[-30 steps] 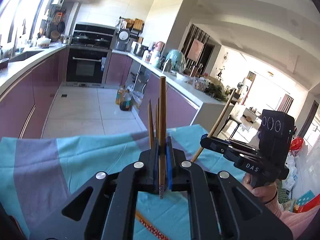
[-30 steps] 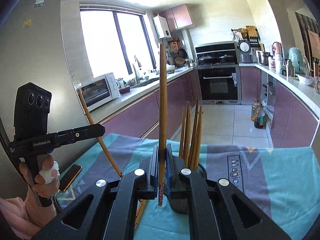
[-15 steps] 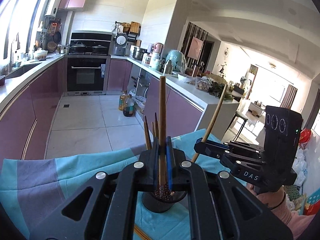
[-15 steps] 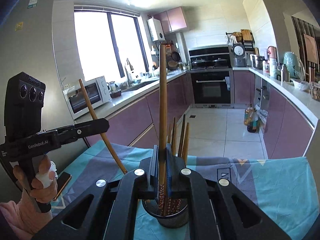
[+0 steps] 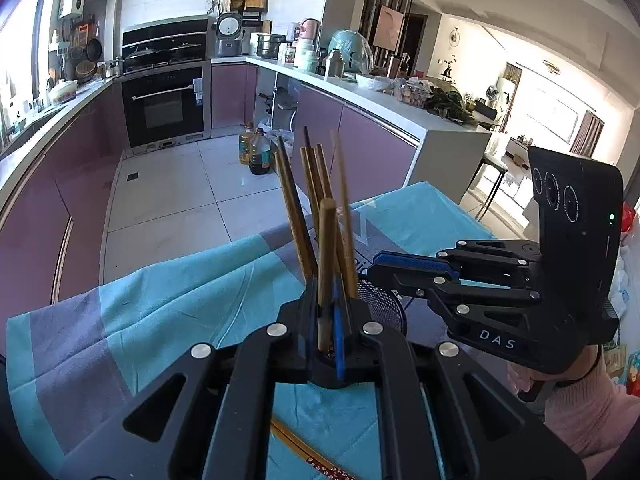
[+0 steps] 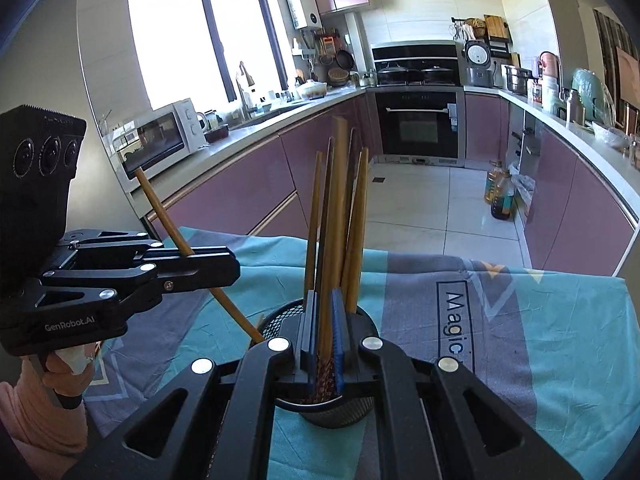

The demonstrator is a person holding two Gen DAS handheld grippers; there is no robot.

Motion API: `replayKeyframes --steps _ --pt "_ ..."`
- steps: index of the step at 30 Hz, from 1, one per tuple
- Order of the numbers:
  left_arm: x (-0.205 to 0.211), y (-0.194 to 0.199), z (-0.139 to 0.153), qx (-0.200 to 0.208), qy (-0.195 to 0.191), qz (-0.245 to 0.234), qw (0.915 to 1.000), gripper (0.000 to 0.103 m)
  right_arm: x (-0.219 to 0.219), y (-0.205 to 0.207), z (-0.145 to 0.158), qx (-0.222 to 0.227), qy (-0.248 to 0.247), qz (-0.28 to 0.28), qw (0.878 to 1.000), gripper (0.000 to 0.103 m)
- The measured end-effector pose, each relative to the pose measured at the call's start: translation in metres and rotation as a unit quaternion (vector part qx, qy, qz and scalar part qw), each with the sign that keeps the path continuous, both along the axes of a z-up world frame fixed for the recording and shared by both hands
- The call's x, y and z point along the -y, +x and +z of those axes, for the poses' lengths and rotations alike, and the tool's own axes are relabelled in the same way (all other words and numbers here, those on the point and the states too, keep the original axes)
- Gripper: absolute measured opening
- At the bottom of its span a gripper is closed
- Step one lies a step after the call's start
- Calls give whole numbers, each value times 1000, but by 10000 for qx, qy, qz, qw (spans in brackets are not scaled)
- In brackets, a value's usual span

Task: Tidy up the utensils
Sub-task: 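Lower both chopsticks tip-first into the mesh cup and open both tools, then withdraw both open tools back toward the last two chopsticks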

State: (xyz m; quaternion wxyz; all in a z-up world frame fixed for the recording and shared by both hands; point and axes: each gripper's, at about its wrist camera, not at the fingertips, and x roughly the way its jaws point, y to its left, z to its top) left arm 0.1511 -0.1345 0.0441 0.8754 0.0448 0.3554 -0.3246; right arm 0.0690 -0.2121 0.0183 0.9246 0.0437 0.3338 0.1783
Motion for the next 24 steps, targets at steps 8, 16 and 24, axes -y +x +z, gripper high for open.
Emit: replayKeyframes --steps 8,16,24 --pt "0 27 -16 -222 -76 204 9995 11 2 3 -7 -90 107 -68 9999 8" --pt "-14 28 -13 -78 -237 395 9989 20 3 -3 -5 -40 170 -31 9998 8" --pt "-41 -2 -11 277 -342 666 9968 34 -8 -29 1 172 245 362 9989 17"
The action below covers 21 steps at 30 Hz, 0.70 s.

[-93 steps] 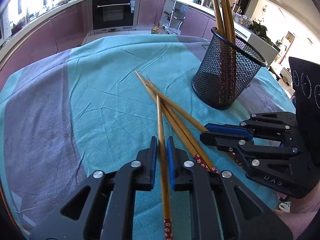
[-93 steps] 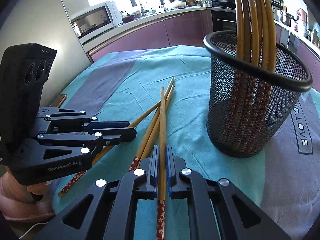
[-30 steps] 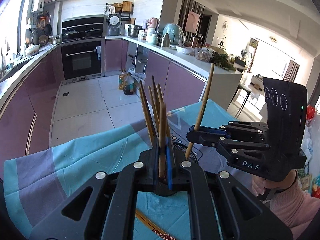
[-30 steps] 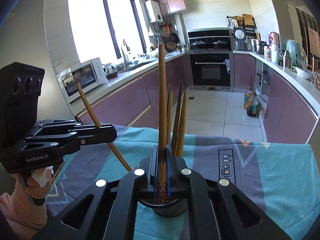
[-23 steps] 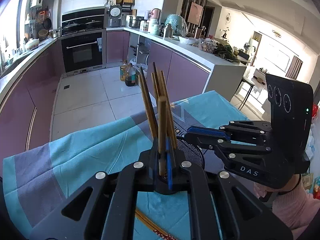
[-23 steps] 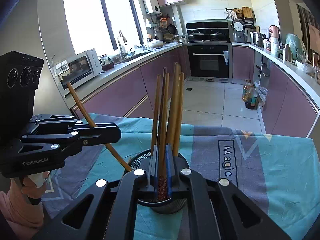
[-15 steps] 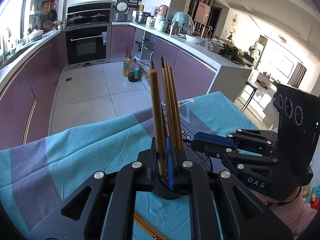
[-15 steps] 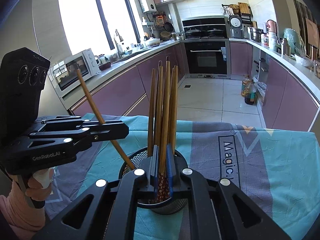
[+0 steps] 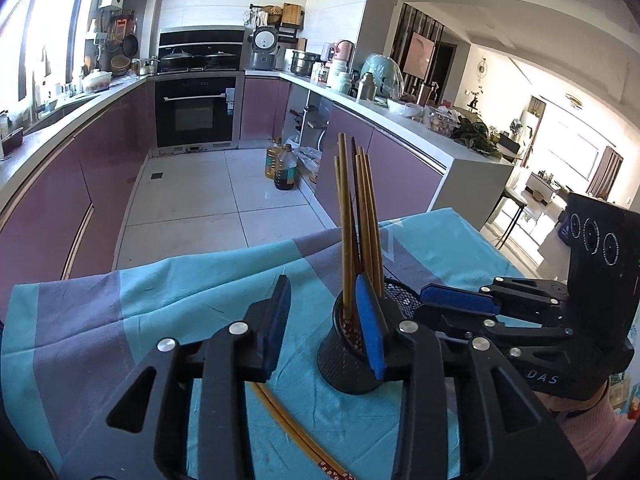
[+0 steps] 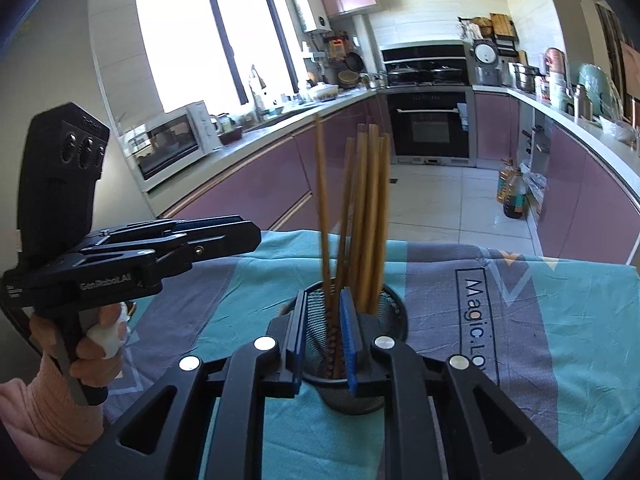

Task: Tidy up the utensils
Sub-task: 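Withdraw both open tools back toward the last two chopsticks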

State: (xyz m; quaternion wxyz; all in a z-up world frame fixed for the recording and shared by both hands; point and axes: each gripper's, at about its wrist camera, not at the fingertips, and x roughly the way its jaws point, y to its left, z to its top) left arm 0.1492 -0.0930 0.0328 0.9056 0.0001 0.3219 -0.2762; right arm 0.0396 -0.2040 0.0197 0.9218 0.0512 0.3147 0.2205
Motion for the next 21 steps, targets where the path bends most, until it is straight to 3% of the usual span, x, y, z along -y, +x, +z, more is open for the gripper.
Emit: replayKeyframes --steps 3,6,16,21 --pt "-18 -16 -8 99 27 168 9998 37 -12 -17 0 70 -17 299 9995 23" --pt "-35 -31 -20 132 52 362 9992 47 -28 -26 -10 -48 -45 568 9984 28" --pt "-76 -70 -74 -8 369 1017 9941 74 -66 -17 -82 -1060 -262 724 9914 28" --pt "-82 -77 -97 -240 549 1068 9925 72 -77 -17 -98 -1214 -431 713 9891 28"
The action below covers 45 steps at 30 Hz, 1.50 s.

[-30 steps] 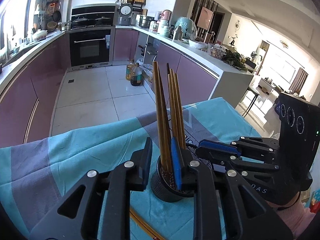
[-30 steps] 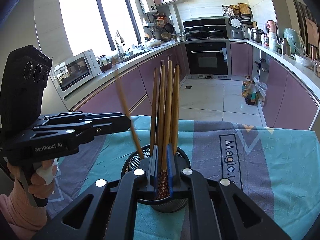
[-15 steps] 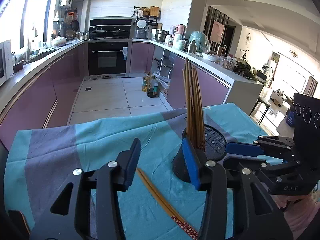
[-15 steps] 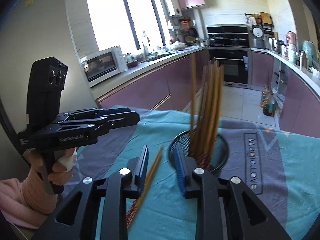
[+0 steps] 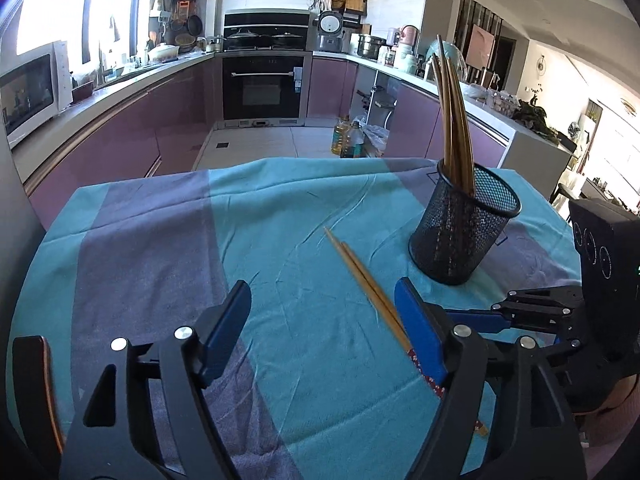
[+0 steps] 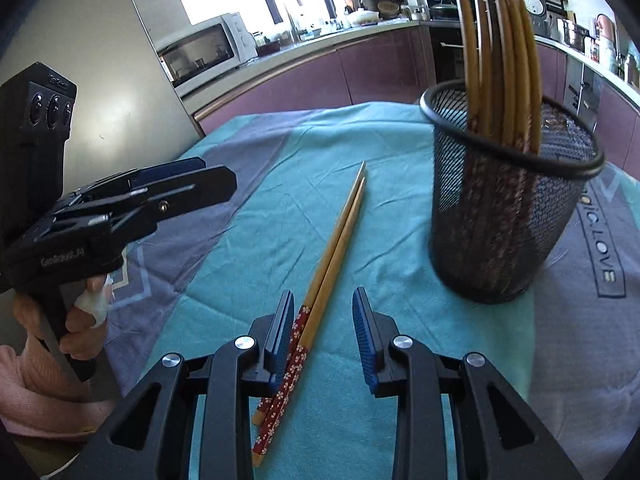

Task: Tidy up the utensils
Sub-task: 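Withdraw both open tools back toward the last two chopsticks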

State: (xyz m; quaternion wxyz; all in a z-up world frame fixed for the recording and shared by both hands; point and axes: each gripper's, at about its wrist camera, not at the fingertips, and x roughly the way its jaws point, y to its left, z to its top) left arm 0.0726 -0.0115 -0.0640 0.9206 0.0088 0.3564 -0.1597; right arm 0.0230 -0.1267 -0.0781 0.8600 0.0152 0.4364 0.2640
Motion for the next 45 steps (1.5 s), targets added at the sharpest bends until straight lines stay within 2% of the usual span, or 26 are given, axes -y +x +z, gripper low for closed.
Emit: replayKeyframes --steps 11,29,31,33,37,45 --pt "15 2 -13 -250 111 -154 9995 69 -5 -2 -8 53 -325 -159 9993 28" --pt "60 22 -45 -851 392 -745 9928 54 6 3 -8 -40 -272 -368 9989 28" --pt "64 25 -49 -922 448 -745 9919 47 8 3 -8 -46 -258 -376 9990 28" --pt "67 26 -51 -935 498 -767 9914 46 10 2 -9 -48 -250 -381 9989 28" --pt "69 26 -52 -969 497 -821 9907 32 11 3 -9 -55 -262 -353 9990 28" --pt "61 12 -53 -1009 500 -685 9913 21 5 8 -8 4 -342 -257 9991 28"
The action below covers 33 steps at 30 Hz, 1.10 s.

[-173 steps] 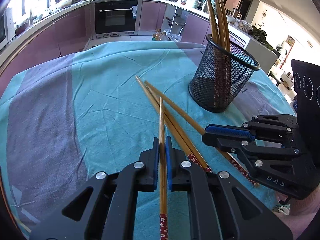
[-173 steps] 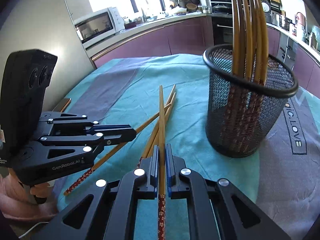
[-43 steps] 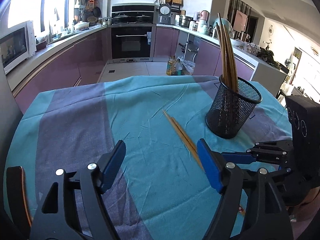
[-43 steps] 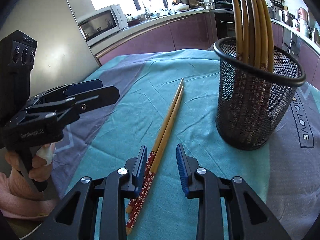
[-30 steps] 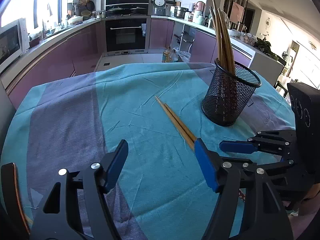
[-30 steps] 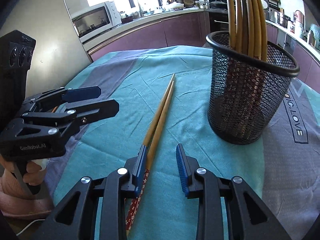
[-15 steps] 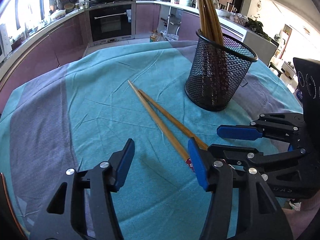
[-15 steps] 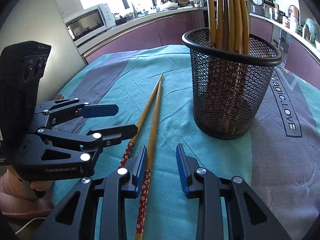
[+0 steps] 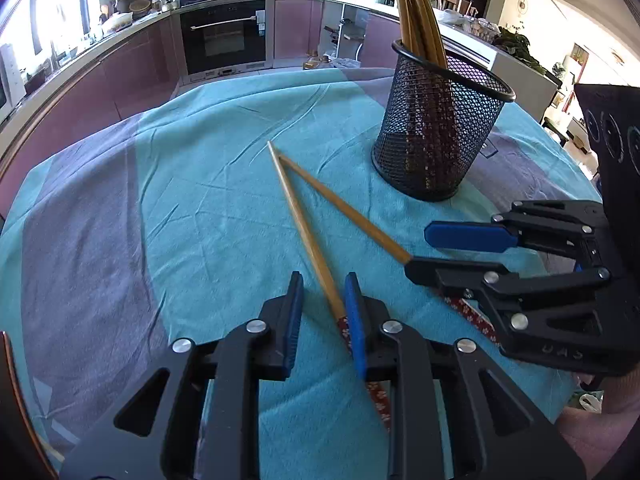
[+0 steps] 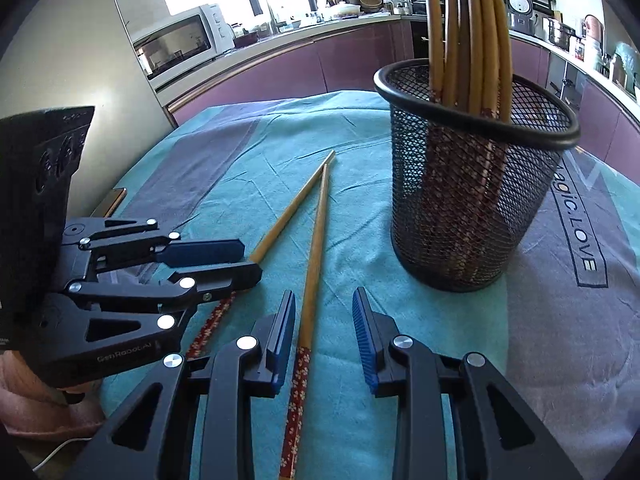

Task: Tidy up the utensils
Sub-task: 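Withdraw both open tools back toward the last two chopsticks, then grasp a chopstick with the right tool while the left tool grasps the other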

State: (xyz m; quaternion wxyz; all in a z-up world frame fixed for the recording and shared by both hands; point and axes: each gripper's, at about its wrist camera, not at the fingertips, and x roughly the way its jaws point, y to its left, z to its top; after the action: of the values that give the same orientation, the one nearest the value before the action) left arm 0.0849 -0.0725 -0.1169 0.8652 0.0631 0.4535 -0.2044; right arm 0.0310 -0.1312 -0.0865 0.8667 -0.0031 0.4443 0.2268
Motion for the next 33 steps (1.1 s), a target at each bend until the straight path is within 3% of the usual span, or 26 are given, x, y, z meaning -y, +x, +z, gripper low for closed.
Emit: replayKeyframes --steps 4,6,13,22,33 --pt "-4 -6 0 30 40 6 10000 21 -7 4 0 41 -61 52 10000 28" --pt "-2 -5 -1 61 59 -9 10000 32 -8 7 0 46 -39 53 10000 28" --pt "2 5 0 124 161 8 9998 31 -9 11 -1 80 -79 -16 9999 21" --pt "4 27 1 74 136 103 9998 18 -6 18 -2 52 8 -173 9998 9" --pt "4 28 -2 30 -55 278 9996 8 7 17 -2 -5 329 -339 9989 6"
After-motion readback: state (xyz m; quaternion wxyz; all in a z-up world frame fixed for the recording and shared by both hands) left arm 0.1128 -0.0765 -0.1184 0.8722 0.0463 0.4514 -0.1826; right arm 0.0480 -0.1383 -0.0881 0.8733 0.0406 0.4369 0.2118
